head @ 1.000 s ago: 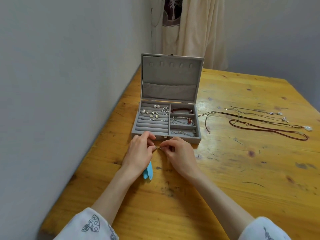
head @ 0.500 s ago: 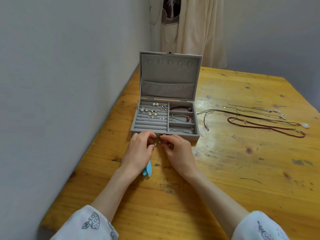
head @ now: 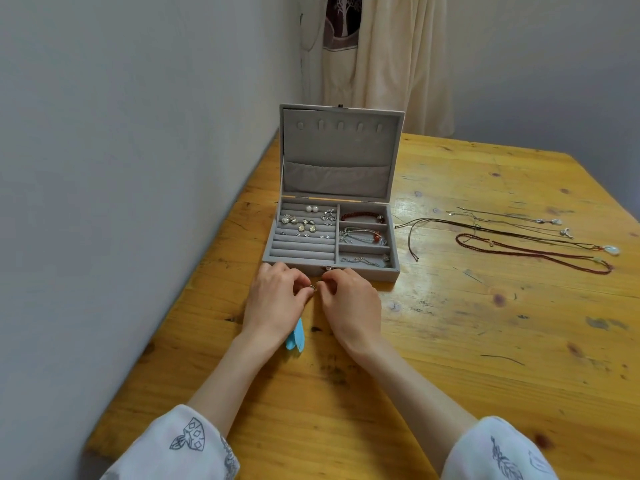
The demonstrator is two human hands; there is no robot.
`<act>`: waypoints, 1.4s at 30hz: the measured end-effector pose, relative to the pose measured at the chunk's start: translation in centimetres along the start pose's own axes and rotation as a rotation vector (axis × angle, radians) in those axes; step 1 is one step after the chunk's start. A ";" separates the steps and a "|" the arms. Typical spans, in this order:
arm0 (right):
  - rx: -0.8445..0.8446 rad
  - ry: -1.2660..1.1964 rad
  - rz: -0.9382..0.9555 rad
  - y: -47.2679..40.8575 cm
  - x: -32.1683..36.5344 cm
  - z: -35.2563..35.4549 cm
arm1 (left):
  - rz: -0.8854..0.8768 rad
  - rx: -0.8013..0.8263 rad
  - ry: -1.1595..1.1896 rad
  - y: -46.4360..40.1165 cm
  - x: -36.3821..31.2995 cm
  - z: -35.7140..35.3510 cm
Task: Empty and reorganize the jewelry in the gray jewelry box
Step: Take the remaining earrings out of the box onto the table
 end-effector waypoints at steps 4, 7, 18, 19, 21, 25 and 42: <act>0.012 0.000 -0.015 -0.1 0.0 -0.1 | -0.001 -0.038 -0.060 -0.2 0.1 0.2; 0.025 -0.030 -0.004 0.1 -0.3 -0.1 | 0.000 -0.054 -0.078 -0.4 0.3 0.4; 0.054 -0.044 -0.005 -0.1 -0.4 -0.2 | 0.014 -0.021 -0.036 -0.3 0.0 0.4; 0.056 -0.048 -0.004 -0.1 -0.4 -0.1 | 0.017 -0.021 -0.035 -0.3 0.0 0.5; 0.060 -0.066 0.000 0.0 -0.4 -0.1 | 0.022 -0.019 -0.026 -0.3 0.0 0.6; 0.065 -0.126 0.008 0.0 -0.7 0.1 | 0.022 -0.008 -0.019 -0.1 -0.1 0.8; 0.016 -0.022 0.150 -10.6 -0.1 2.4 | -0.144 -0.011 -0.182 -10.0 -1.2 2.5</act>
Point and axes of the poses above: each hand's wrist, its own y-axis away from the middle knuckle, its own z-axis out of the back of the hand, x = y × z, the point moved 8 cm from there along -y, towards the middle knuckle, and after that the axes turned 12 degrees about y, right-handed, at the moved point
